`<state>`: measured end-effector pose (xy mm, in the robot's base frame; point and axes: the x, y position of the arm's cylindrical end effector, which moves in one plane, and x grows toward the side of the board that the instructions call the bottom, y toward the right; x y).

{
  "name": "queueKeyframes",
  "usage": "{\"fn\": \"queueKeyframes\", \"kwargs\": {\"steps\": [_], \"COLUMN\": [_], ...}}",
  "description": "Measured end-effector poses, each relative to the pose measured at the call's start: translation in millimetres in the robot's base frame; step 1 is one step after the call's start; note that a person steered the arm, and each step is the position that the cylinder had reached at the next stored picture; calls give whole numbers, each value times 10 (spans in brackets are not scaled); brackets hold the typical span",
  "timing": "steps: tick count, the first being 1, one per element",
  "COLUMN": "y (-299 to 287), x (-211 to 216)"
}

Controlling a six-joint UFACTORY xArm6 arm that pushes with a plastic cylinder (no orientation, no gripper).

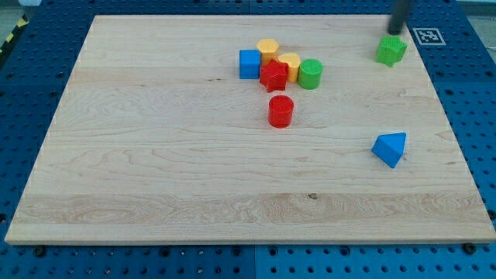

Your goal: Point your arm at the blue triangle

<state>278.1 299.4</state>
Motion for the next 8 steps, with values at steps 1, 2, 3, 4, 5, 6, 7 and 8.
{"fn": "queueKeyframes", "kwargs": {"steps": [1,2,3,4,5,6,7,8], "y": [-476,-1642,-1092,376,459,208,-348,-1335], "x": [233,185,-81,37,603,2041,3378,3338]}}
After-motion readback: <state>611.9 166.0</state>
